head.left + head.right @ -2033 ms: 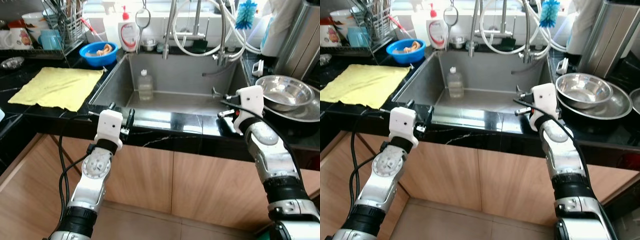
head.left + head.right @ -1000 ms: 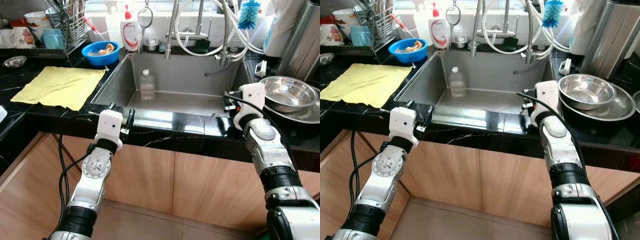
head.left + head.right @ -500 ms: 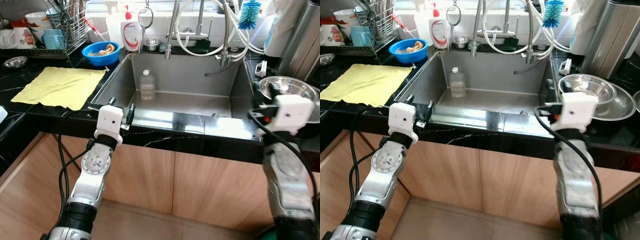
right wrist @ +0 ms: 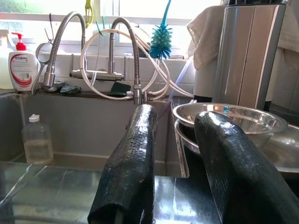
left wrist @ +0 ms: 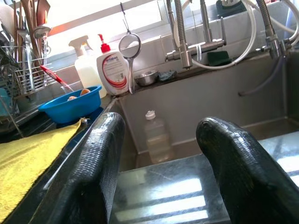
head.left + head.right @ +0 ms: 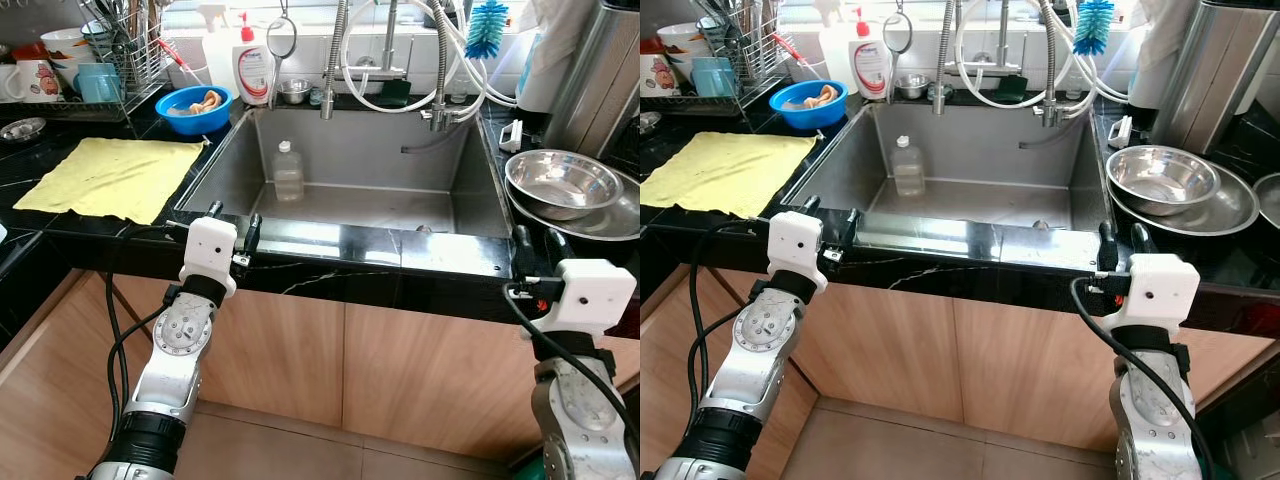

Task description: Kitchen organization

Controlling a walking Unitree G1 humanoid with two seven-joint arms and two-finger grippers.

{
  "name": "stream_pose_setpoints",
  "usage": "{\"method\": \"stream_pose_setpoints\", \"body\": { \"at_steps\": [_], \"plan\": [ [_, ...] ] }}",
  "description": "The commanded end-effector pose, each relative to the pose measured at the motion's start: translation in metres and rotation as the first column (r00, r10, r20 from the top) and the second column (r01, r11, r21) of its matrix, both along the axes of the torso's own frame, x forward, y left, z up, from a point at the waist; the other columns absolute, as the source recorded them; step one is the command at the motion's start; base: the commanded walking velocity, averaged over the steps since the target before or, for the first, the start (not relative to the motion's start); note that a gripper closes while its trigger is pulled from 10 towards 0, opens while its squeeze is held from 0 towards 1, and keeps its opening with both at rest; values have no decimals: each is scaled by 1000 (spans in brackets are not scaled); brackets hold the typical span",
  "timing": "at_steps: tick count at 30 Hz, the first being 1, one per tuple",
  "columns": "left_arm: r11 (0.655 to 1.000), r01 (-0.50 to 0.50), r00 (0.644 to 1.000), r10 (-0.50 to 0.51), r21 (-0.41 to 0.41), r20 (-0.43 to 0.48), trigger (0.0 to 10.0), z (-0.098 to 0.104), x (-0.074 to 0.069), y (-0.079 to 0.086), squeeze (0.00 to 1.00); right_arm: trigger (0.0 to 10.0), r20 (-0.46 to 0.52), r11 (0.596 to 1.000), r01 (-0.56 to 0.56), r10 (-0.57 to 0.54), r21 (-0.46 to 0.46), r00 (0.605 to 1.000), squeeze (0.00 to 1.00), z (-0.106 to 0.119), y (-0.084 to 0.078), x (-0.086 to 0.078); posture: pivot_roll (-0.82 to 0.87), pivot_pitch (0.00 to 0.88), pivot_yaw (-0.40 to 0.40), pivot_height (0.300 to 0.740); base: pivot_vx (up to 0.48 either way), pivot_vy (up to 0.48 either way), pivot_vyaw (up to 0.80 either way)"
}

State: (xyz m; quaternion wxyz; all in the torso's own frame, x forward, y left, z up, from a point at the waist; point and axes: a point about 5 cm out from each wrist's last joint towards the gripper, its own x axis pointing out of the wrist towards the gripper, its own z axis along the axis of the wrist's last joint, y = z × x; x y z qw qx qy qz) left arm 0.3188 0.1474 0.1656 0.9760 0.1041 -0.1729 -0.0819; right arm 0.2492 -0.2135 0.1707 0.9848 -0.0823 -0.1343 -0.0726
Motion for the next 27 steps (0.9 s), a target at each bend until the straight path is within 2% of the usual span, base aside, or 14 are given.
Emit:
{"method": "stream_pose_setpoints", "body": {
  "at_steps": [1,6,10,17,23,27],
  "plan": [
    [1000,-20,1000,20,-19,-2,10000,3,4,4,0,10000,34,1000,0,0,-6,999,0,11,1,1,-36,0,50,720,0,0,0],
    [999,-39,999,39,-38,-1,10000,1,8,5,0,10000,22,1000,11,-11,-13,1000,0,7,-2,3,-39,0,37,720,0,0,0],
    [998,-49,999,50,-38,17,10000,7,14,8,0,10000,64,999,50,-50,-2,997,0,15,-9,6,-46,0,48,720,0,0,0],
    [998,-58,998,59,-34,36,10000,10,19,12,0,10000,66,999,52,-52,5,996,0,14,-8,11,-39,0,47,720,0,0,0],
    [998,-56,997,58,-41,45,10000,12,20,9,0,10000,60,998,60,-60,6,996,0,15,-9,14,-41,0,45,720,0,0,-417],
    [998,-43,998,45,-49,43,10000,10,21,5,0,10000,81,999,44,-44,4,996,0,18,-5,15,-53,0,44,720,0,0,0]
  ]
}}
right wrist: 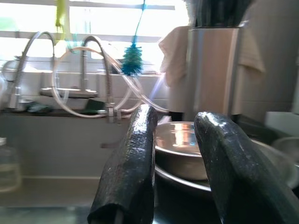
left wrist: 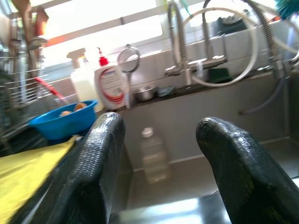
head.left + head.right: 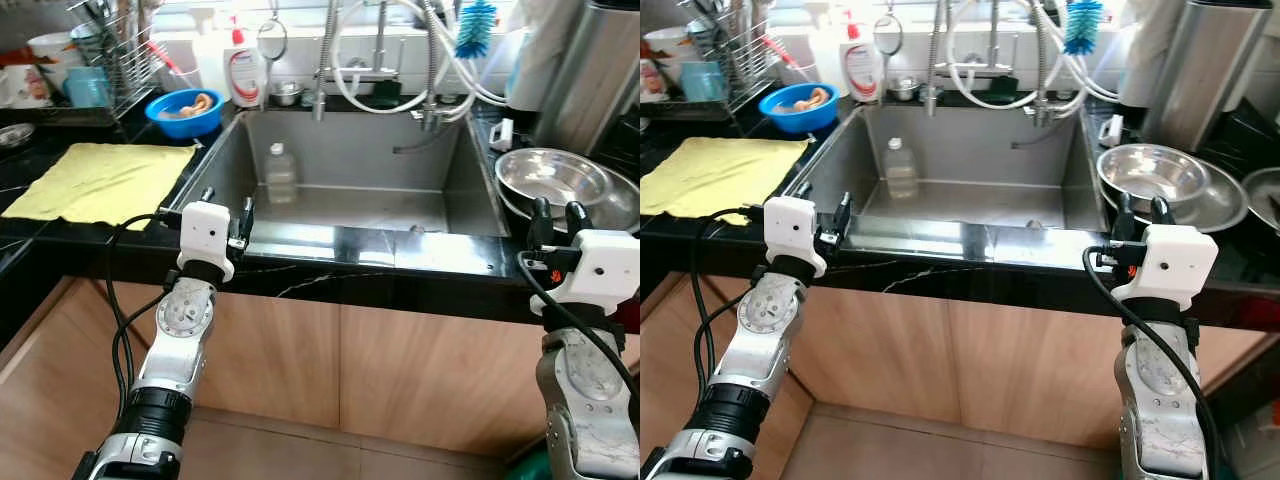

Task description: Kitchen organization

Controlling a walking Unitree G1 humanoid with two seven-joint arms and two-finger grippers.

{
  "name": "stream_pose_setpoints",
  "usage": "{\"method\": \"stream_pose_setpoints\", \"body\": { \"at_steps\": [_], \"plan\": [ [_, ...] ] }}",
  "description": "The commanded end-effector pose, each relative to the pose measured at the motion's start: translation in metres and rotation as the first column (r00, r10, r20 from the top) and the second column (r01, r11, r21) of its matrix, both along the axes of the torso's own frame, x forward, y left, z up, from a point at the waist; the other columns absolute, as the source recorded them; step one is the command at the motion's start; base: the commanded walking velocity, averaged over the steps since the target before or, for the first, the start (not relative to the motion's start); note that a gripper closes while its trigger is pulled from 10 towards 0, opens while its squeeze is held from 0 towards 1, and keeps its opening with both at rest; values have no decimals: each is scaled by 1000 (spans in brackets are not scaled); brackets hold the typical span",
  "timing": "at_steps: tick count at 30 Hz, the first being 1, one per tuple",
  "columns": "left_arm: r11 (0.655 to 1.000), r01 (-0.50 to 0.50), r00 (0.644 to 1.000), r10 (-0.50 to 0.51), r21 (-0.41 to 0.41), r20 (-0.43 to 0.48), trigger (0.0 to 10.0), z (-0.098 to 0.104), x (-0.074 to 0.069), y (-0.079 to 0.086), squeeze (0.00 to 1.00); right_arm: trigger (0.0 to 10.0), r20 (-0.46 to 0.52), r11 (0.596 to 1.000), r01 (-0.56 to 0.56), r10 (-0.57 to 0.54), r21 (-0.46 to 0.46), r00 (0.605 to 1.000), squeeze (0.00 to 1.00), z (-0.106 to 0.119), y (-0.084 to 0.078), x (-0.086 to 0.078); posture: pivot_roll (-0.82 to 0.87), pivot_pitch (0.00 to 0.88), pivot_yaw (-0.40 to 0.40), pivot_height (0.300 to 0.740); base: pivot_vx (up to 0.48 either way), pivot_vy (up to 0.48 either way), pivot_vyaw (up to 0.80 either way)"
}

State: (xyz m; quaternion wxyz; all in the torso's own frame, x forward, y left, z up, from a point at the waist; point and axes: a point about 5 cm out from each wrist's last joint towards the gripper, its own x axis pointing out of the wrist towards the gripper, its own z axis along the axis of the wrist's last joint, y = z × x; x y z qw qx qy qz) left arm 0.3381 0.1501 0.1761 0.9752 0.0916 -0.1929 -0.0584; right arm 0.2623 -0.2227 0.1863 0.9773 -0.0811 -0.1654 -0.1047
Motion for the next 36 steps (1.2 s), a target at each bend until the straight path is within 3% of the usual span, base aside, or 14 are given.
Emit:
{"method": "stream_pose_setpoints", "body": {
  "at_steps": [1,15,25,36],
  "plan": [
    [1000,-5,1000,5,-14,2,10000,0,2,2,0,10000,15,1000,-18,18,-3,1000,0,3,6,2,-53,0,44,720,0,0,0],
    [1000,0,1000,1,-17,11,10000,2,3,0,0,10000,21,1000,-20,19,17,1000,0,5,7,7,-48,0,38,720,0,0,0],
    [1000,-4,1000,5,-17,16,10000,1,3,1,0,10000,32,999,-47,46,22,998,0,4,17,9,-37,0,39,720,285,0,-274],
    [1000,0,1000,0,-16,19,10000,2,4,0,0,10000,29,998,-41,39,53,999,0,4,14,12,-42,0,43,720,288,0,-181]
  ]
}}
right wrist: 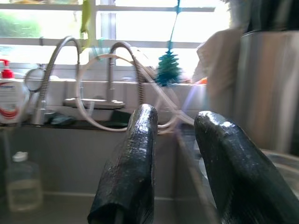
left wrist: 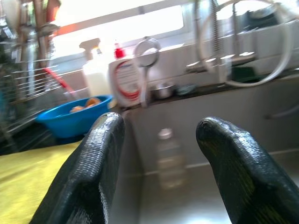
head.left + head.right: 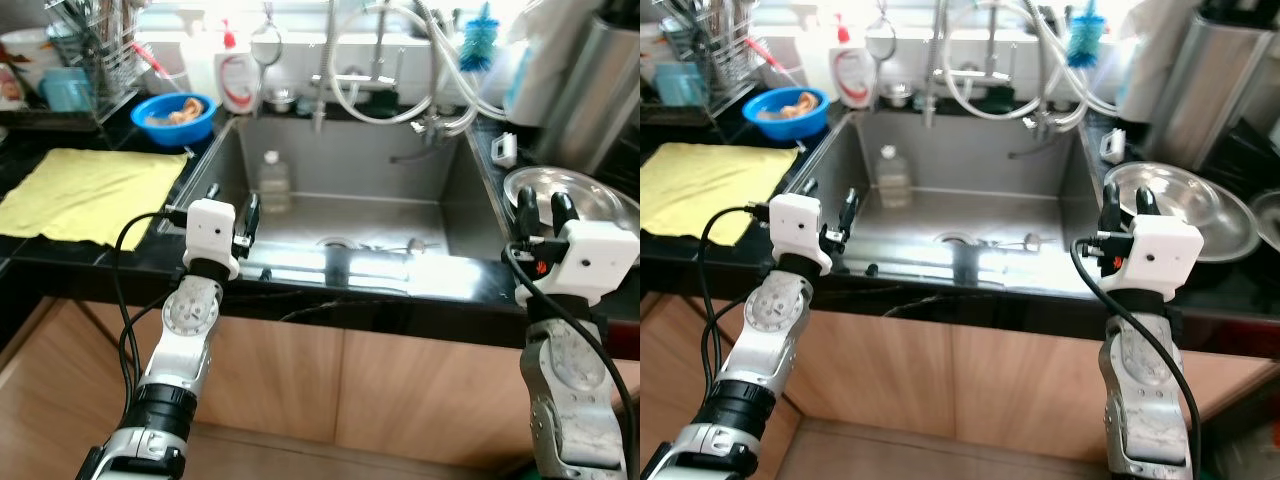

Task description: Kitchen organization

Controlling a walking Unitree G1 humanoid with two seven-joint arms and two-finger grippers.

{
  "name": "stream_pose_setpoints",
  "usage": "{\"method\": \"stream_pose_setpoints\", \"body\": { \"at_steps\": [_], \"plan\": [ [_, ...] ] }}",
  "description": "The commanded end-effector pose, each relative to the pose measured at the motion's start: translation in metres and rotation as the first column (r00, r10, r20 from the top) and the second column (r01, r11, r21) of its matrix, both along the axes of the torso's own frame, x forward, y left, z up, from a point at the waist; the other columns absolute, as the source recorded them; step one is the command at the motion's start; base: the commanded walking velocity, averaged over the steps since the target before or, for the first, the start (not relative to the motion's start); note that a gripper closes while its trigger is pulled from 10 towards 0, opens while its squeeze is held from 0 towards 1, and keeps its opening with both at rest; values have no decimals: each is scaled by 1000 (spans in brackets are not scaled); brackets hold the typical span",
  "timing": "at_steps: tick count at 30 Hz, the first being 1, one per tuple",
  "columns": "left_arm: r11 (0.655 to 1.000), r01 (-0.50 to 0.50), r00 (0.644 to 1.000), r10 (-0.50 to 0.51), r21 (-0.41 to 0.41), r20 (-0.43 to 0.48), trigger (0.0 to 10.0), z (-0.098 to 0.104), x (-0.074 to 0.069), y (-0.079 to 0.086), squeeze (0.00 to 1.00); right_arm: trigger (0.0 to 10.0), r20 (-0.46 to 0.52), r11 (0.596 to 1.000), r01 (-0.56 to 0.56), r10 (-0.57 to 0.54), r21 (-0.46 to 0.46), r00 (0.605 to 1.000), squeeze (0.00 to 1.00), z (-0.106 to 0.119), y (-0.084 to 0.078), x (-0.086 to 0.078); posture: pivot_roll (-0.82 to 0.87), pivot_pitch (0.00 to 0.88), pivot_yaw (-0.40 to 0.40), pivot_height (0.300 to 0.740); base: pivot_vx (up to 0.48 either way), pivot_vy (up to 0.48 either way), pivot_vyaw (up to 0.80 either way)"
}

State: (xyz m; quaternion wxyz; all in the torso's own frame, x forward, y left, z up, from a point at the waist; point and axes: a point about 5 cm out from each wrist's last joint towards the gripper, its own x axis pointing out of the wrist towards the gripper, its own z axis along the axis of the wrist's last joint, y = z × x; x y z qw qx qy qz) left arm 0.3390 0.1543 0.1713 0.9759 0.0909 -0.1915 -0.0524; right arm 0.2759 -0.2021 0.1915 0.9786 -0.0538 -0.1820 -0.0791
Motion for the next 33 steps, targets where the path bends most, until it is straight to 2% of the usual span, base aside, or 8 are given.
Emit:
{"method": "stream_pose_setpoints", "body": {
  "at_steps": [1,13,23,24,26,29,30,33],
  "plan": [
    [1000,13,1000,-13,-12,22,10000,7,3,-4,0,10000,-3,1000,26,-26,-18,1000,0,1,-6,-1,-43,0,43,720,289,0,0],
    [1000,15,1000,-15,-4,17,10000,5,2,-3,0,10000,15,1000,30,-29,-11,999,0,2,-4,-2,-43,0,47,720,146,0,0],
    [1000,24,1000,-24,-4,5,10000,3,3,-6,0,10000,-14,994,107,-108,-31,994,0,21,-22,2,-59,0,53,720,0,0,0],
    [1000,25,1000,-25,-4,5,10000,2,3,-7,0,10000,-19,994,101,-102,-35,995,1000,21,-23,3,-64,0,54,720,0,0,0],
    [1000,28,1000,-28,-4,5,10000,3,3,-8,0,10000,-34,994,98,-100,-44,994,1000,22,-23,4,-64,0,54,720,0,0,0],
    [1000,28,1000,-28,-9,4,10000,2,3,-9,0,10000,-194,987,125,-142,-97,971,1000,13,-26,10,-60,0,52,720,0,0,0],
    [1000,27,1000,-27,-10,3,10000,2,2,-9,0,10000,-252,985,112,-142,-128,957,737,9,-26,12,-60,0,52,720,0,0,0],
    [1000,29,1000,-29,3,0,10000,0,2,-9,0,10000,-303,970,77,-147,-232,942,820,12,-23,16,-57,0,53,720,0,0,0]
  ]
}}
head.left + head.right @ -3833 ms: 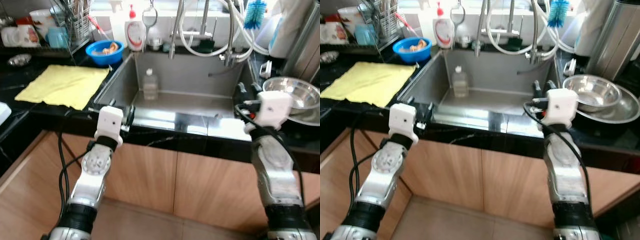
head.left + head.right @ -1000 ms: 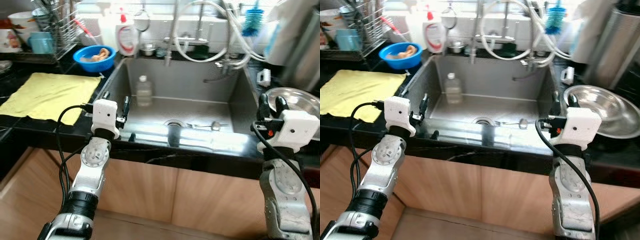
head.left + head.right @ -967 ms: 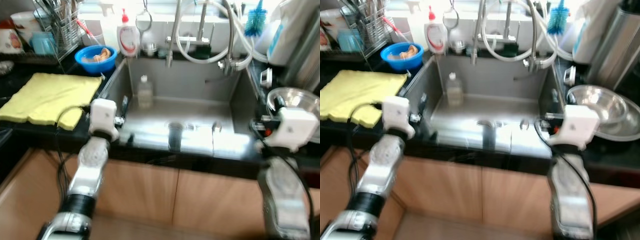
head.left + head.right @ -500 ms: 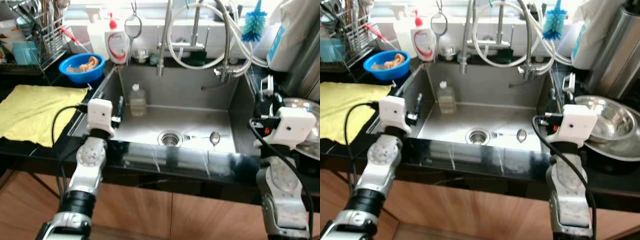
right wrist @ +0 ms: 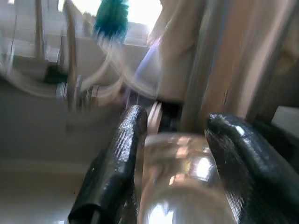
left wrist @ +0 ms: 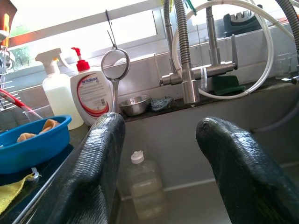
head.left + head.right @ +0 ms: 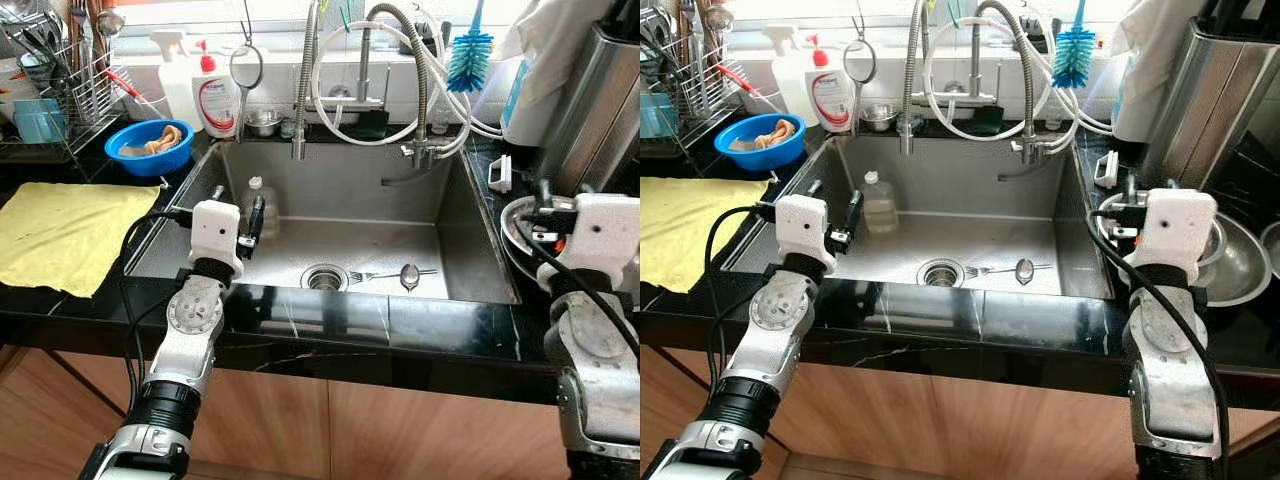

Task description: Kitchen organization

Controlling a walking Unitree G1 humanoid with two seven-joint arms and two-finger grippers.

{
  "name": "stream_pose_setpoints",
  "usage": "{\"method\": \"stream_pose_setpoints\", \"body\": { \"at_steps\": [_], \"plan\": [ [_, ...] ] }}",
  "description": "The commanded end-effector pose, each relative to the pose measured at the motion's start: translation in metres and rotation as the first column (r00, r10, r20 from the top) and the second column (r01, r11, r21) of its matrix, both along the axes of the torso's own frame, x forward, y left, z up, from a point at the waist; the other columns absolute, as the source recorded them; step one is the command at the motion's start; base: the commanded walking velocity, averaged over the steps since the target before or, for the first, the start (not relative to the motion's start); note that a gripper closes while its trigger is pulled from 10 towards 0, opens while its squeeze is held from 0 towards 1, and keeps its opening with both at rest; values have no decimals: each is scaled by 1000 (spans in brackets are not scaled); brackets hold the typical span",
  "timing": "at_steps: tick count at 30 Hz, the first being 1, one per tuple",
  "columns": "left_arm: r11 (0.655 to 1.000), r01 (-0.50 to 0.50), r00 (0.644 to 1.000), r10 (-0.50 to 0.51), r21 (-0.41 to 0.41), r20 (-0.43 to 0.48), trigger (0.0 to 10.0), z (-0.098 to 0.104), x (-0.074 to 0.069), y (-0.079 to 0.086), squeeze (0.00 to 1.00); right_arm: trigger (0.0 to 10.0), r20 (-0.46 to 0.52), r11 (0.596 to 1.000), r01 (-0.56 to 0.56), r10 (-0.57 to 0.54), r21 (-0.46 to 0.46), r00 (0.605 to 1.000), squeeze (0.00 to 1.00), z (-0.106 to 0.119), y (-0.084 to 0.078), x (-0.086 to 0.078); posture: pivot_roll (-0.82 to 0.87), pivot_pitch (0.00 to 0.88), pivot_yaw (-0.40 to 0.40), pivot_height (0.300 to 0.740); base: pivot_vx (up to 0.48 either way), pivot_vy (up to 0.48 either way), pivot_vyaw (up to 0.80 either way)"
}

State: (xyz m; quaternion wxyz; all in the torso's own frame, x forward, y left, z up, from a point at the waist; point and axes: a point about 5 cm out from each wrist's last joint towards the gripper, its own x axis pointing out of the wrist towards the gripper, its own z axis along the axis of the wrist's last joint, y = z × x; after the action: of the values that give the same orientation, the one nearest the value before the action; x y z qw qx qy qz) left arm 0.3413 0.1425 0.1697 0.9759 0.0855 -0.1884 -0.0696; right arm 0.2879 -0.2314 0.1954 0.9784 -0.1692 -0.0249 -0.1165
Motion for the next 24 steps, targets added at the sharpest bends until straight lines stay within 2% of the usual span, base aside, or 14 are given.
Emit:
{"method": "stream_pose_setpoints", "body": {
  "at_steps": [1,2,7,8,9,13,15,17,24],
  "plan": [
    [1000,-7,1000,7,11,9,10000,2,0,4,0,10000,-4,998,-31,31,-53,1000,827,13,8,6,-56,0,55,720,0,0,0],
    [1000,-8,1000,8,11,10,10000,2,0,4,0,10000,-2,998,-44,44,-53,999,1000,14,10,7,-56,0,55,720,0,0,0],
    [1000,-12,1000,12,11,16,10000,5,1,6,0,10000,-5,989,-103,103,-104,995,1000,19,24,9,-52,0,58,720,0,0,0],
    [1000,-11,1000,11,11,15,10000,4,1,6,0,10000,-17,989,-102,101,-111,995,925,19,24,9,-52,0,58,720,0,0,0],
    [1000,-10,1000,10,11,14,10000,4,0,5,0,10000,-27,988,-103,101,-115,995,0,19,25,9,-52,0,58,720,0,0,0],
    [1000,-5,1000,5,11,7,10000,2,0,4,0,10000,-54,990,-88,82,-110,995,0,20,25,10,-58,0,61,720,0,0,0],
    [1000,0,1000,0,11,3,10000,1,0,3,0,10000,-104,992,-70,59,-101,993,0,14,24,11,-63,0,61,720,0,0,0],
    [1000,1,1000,-1,11,-1,10000,1,-1,2,0,10000,-172,986,-94,69,-140,983,0,2,23,9,-56,0,56,720,0,0,0],
    [1000,4,1000,-4,9,0,10000,1,0,1,0,10000,-198,990,-25,-3,-140,980,0,-2,12,7,-56,0,54,720,0,0,0]
  ]
}}
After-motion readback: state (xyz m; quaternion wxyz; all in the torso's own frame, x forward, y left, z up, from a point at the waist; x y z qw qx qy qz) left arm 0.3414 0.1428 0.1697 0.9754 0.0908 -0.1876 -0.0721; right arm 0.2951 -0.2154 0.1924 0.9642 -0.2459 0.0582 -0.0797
